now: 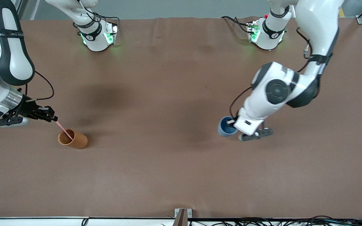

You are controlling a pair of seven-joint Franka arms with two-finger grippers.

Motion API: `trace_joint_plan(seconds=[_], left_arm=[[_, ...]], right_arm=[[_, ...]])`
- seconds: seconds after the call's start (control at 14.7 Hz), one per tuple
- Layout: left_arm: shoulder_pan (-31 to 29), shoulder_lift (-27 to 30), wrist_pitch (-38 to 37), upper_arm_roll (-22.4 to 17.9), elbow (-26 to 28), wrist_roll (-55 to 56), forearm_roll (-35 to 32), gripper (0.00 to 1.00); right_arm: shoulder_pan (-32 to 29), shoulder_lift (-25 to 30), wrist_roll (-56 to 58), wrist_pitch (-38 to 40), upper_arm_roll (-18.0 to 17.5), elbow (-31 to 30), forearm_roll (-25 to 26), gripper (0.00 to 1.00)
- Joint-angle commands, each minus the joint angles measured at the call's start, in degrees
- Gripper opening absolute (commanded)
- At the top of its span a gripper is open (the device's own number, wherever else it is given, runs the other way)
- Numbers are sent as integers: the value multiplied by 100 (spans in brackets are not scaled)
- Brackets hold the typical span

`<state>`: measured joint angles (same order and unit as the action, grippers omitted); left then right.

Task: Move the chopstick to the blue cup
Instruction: 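Grasp the blue cup with the left gripper while the right gripper grasps the chopstick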

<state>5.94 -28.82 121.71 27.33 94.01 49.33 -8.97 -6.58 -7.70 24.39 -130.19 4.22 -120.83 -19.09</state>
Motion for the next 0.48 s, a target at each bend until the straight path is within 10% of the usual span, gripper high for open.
trace_joint_plan(seconds=[0.0,0.41], left_arm=[[564,-790,-33,105,-733,1163,-604,0],[909,-1371,54,334,-1103,1728,-755,1]], right_arm=[[-36,67,154,-50,-44,-125,-165,34],[-19,41,154,-6,-45,-133,-165,29]])
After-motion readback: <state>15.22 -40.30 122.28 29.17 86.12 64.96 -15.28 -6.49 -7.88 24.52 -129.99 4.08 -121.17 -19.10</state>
